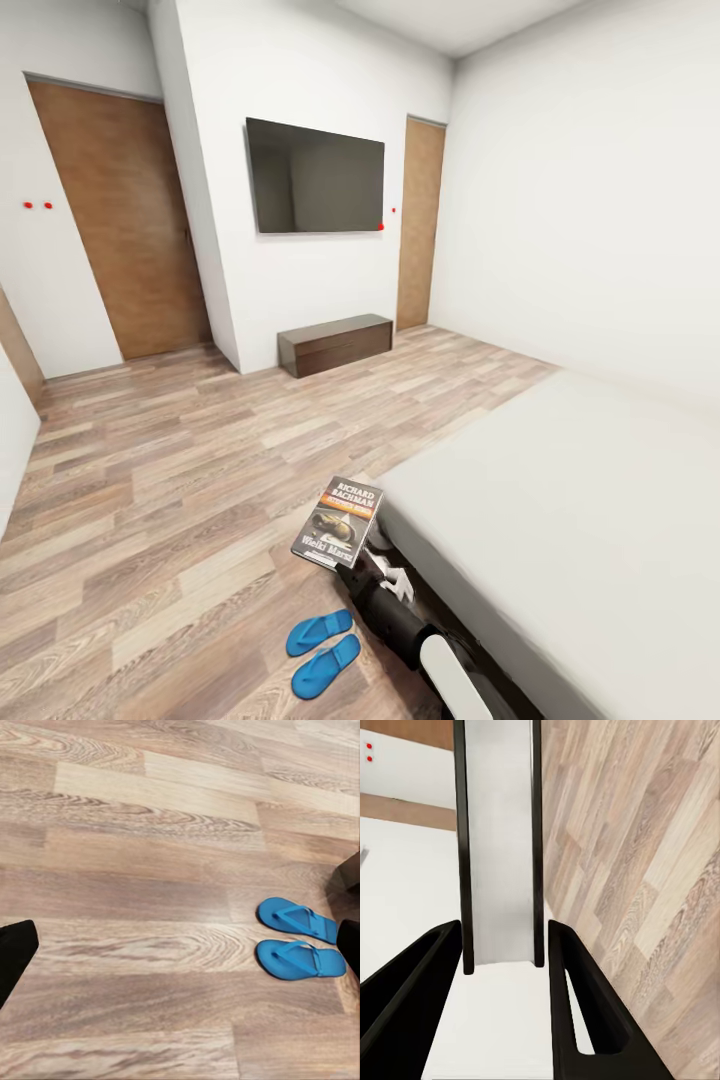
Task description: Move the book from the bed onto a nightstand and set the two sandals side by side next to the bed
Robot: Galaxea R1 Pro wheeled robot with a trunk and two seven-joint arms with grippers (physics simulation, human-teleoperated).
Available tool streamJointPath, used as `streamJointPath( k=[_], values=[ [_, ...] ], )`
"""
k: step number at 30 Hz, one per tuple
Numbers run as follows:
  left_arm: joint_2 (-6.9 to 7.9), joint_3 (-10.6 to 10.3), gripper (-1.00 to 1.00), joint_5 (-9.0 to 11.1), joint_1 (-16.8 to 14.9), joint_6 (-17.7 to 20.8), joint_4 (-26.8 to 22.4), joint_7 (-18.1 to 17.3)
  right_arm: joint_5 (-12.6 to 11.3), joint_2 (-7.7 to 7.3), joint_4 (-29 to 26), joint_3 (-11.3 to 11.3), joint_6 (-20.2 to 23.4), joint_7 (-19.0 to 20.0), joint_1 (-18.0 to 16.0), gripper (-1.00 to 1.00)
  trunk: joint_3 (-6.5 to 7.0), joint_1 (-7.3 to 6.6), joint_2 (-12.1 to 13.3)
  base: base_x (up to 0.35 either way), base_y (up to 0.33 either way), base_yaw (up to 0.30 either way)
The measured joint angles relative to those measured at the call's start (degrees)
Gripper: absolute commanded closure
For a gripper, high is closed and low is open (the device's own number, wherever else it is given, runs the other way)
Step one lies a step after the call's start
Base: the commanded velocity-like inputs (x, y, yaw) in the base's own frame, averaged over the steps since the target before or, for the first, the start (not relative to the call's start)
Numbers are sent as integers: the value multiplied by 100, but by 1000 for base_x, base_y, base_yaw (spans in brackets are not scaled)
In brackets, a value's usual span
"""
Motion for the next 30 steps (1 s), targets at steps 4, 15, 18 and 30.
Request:
streamJointPath(
  k=[4,15,18,30],
  values=[
    [-36,-11,-100,-6,3,-116,2,57,0,0,0,3,0,0,0,100,0,0,0,0,0,261],
    [-32,-276,-100,-12,4,-126,2,77,0,1,0,3,6,1,0,100,0,0,0,0,0,261],
    [-37,-520,-100,-10,5,-114,2,78,0,1,0,4,6,1,0,100,0,0,0,0,0,261],
    [-41,-1276,-100,1,5,-103,2,101,5,1,0,5,16,1,0,100,0,0,0,0,0,261]
  ],
)
